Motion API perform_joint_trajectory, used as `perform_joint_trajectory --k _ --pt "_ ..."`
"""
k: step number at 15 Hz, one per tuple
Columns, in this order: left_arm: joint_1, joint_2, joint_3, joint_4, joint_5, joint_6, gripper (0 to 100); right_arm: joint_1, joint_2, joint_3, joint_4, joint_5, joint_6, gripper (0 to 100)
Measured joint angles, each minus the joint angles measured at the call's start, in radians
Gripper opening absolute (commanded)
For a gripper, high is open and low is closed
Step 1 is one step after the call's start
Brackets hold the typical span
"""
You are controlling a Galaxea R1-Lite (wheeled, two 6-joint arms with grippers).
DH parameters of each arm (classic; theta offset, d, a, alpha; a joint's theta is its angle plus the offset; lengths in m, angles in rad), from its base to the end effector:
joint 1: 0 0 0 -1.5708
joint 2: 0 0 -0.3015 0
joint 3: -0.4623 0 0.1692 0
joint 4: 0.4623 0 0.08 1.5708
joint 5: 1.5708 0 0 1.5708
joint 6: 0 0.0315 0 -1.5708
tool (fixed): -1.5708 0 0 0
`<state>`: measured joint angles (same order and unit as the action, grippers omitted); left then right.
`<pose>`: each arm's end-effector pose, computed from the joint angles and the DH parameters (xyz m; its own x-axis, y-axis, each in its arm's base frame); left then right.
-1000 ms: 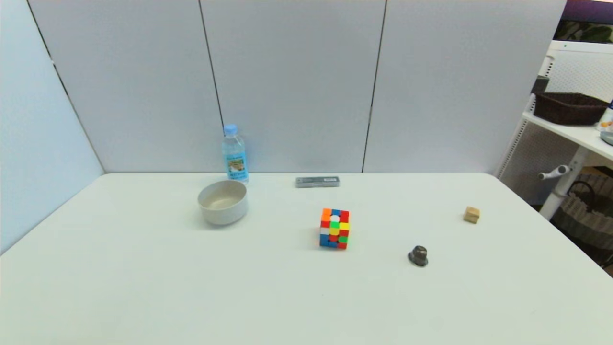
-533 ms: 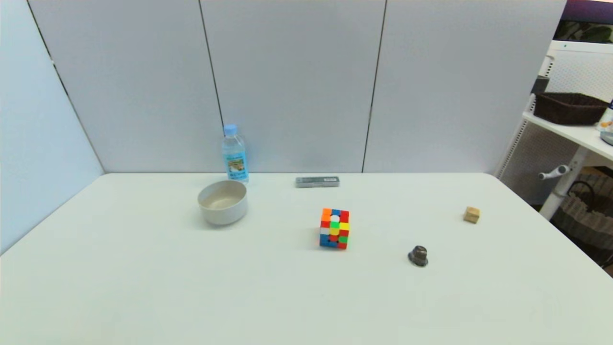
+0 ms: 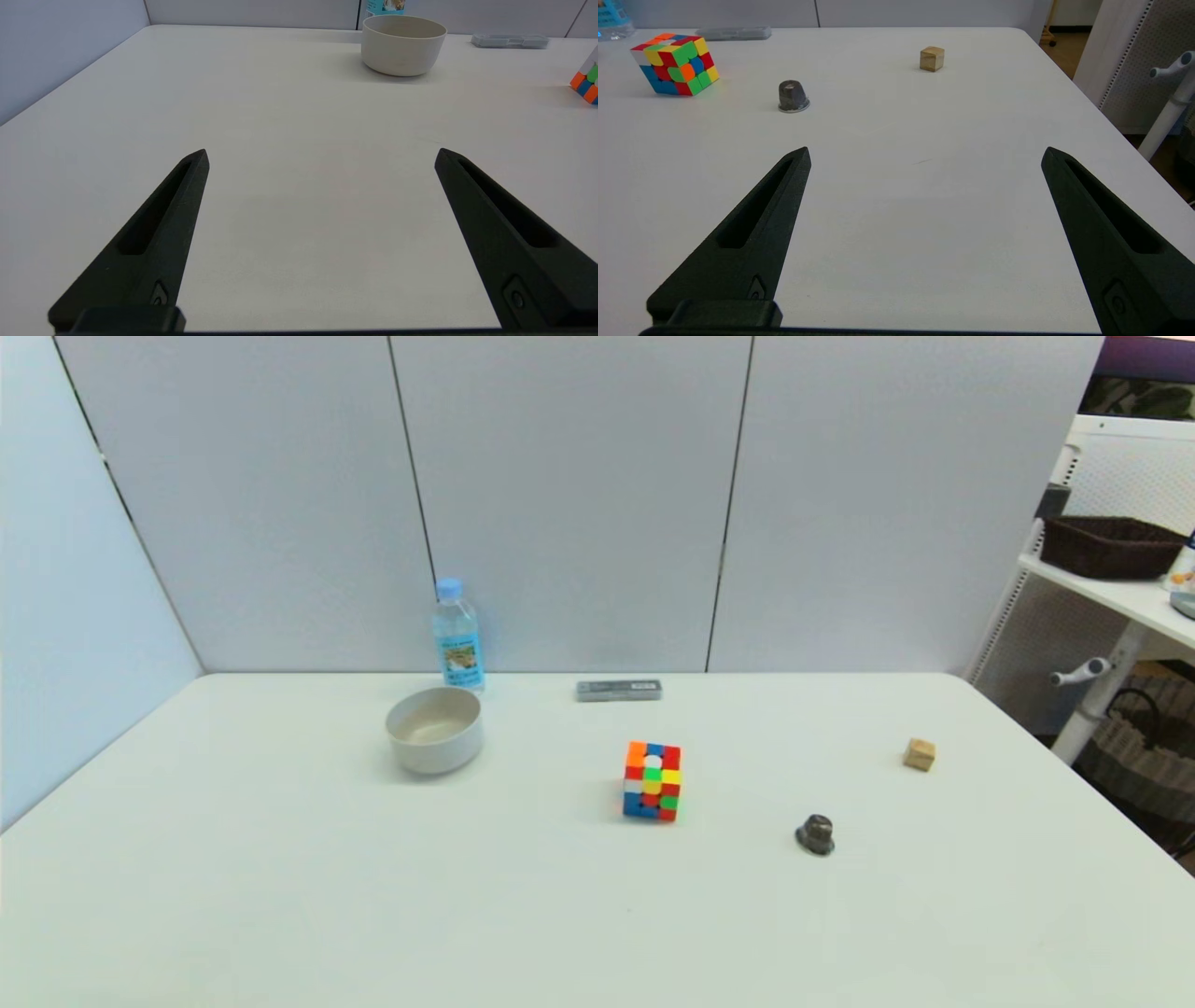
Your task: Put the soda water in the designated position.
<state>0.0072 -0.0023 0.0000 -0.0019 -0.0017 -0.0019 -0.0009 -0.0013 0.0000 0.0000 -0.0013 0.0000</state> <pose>-0.0387 -0.0003 0.0756 1.0000 0.0055 0.0042 -0.0055 1.0000 -0.0019 -0.0387 0.0000 0.0754 1.0000 -0.0022 0.0013 0.0022 1.0000 0.0000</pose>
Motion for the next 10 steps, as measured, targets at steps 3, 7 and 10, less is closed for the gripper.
perform_joint_trajectory --k 3,7,10 --pt "0.0 0.0 0.0 0.0 0.0 0.0 100 0.0 0.0 0.0 0.0 0.0 0.001 100" --pt "0.0 0.001 0.0 0.0 0.0 0.0 100 0.0 0.0 0.0 0.0 0.0 0.0 100" --pt "0.0 0.001 0.0 0.0 0.0 0.0 100 0.0 0.0 0.0 0.0 0.0 0.0 100"
